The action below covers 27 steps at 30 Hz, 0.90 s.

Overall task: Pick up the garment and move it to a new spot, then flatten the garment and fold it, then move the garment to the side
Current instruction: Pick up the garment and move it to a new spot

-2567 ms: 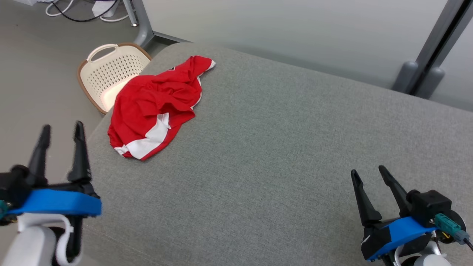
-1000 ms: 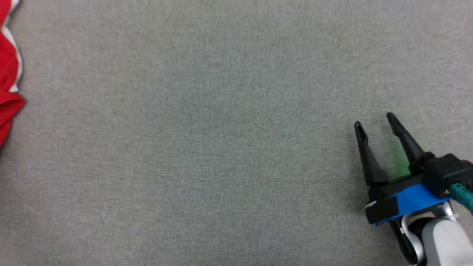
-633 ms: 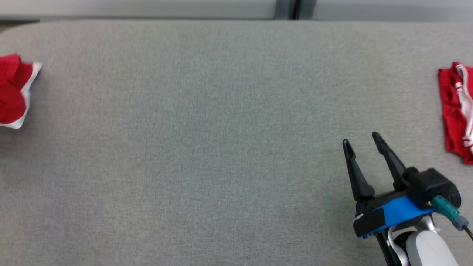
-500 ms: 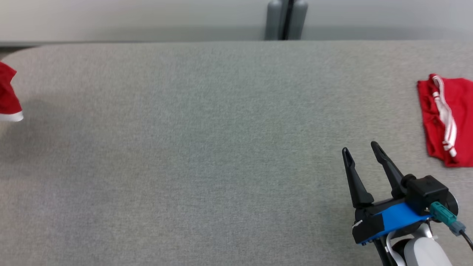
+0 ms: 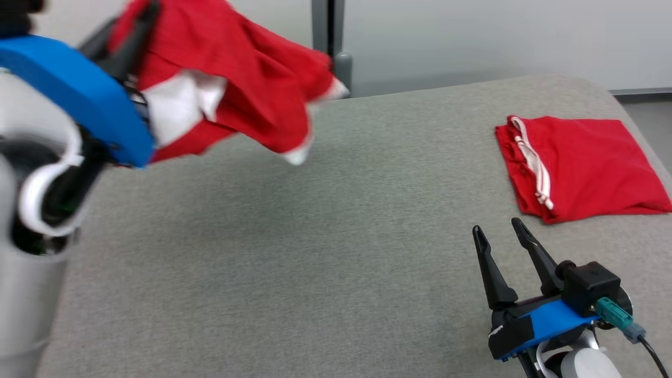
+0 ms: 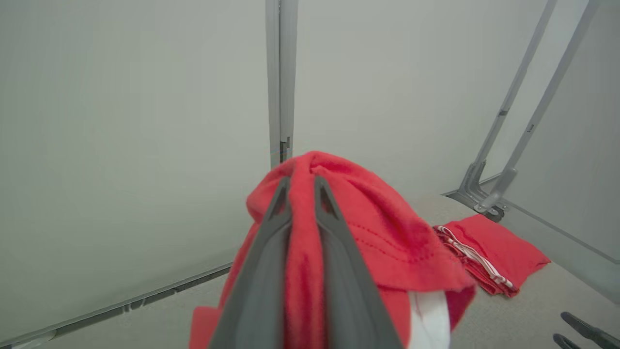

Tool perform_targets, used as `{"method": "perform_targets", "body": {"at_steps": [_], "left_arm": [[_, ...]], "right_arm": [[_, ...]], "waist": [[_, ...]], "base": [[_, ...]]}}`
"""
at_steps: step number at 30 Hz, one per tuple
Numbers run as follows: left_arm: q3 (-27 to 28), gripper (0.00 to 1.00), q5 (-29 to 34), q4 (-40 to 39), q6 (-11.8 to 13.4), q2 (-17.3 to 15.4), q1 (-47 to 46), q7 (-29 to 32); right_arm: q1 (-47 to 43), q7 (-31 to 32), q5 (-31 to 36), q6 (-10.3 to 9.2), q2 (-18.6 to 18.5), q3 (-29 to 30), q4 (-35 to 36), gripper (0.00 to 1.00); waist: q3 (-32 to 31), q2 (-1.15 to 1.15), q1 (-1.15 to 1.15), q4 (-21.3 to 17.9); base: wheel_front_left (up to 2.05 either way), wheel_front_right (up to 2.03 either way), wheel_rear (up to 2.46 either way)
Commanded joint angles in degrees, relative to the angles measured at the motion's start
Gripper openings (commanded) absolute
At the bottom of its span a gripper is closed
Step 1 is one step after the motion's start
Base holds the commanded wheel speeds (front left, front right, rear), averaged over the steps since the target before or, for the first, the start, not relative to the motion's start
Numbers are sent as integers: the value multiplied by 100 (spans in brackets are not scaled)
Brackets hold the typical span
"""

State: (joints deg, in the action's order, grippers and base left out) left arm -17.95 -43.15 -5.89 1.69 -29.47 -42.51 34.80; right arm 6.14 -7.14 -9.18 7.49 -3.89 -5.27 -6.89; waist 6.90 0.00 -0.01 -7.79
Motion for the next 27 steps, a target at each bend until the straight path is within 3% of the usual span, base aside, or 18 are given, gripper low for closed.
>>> {"method": "perform_targets", "body": {"at_steps": [1,10,18,20,21,27], "left_arm": [[-88,0,53,23,15,96,-44,11],[-747,0,304,972,23,972,332,-714],[-1281,0,827,2427,122,1452,811,-1591],[-1415,78,985,2764,139,1517,889,-1787],[-1448,100,996,2909,156,1584,936,-1885],[-1427,100,874,3290,87,1952,1269,-2654]], "right_arm": [[-37,-1,-6,1,15,-2,-5,100],[87,-35,-84,1,56,-132,-65,100],[136,-83,-118,1,69,-156,-142,100],[128,-81,-112,1,71,-151,-152,100],[125,-79,-111,1,72,-165,-161,100],[15,-54,-94,1,69,-97,-179,100]], "waist": [[-13,0,1,-174],[161,0,1,-714],[265,0,1,-899],[271,0,1,-875],[270,0,1,-857],[109,0,1,-555]], "base": [[0,0,0],[0,0,0],[0,0,0],[0,0,0],[0,0,0],[0,0,0]]}}
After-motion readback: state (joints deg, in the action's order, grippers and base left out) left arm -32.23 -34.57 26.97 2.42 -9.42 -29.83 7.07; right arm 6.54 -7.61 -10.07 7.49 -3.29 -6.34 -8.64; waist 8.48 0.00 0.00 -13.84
